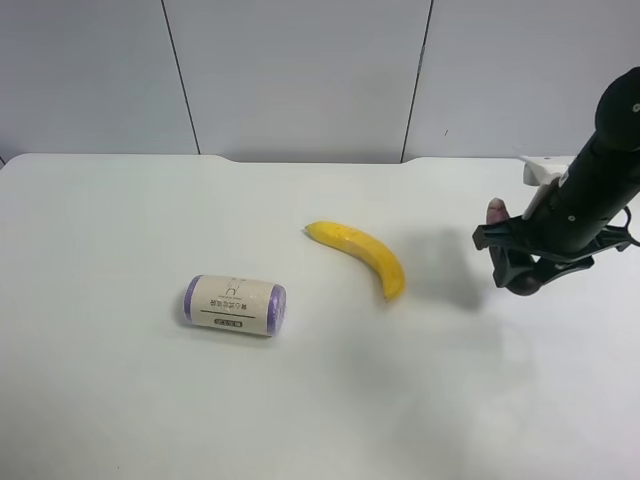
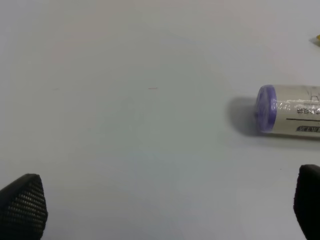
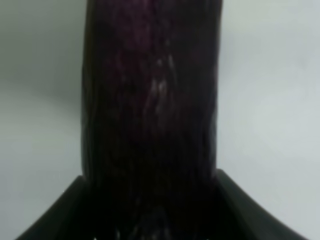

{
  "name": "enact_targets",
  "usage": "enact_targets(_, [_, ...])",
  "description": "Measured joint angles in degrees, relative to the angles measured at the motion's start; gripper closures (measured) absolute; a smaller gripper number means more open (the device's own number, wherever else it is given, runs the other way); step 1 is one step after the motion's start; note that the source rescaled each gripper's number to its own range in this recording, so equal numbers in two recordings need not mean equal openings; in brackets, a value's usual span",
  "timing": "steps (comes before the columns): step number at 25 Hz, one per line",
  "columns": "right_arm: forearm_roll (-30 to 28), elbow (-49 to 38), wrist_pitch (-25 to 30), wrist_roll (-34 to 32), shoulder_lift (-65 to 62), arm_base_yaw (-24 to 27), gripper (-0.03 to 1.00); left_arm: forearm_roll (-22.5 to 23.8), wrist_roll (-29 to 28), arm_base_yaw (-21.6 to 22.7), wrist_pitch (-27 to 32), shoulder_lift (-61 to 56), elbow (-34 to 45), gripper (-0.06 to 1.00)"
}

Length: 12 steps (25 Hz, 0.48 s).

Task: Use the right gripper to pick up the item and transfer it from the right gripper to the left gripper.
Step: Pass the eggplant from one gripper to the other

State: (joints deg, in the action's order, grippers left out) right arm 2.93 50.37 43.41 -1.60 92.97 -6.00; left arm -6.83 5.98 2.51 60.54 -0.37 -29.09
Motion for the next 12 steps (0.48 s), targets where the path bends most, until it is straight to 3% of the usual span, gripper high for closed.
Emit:
enact_targets(7, [1.16,0.00,3.19,1.60,-6.30,-1.03,0.97,0.00,0.00,0.00,0.00,0.00,0.00,-0.06])
enact_targets(12, [1.38,0.00,5.04,3.73,-7.77,-7.44,0.97,0.00,0.00,0.00,0.00,0.00,0.00,-0.06])
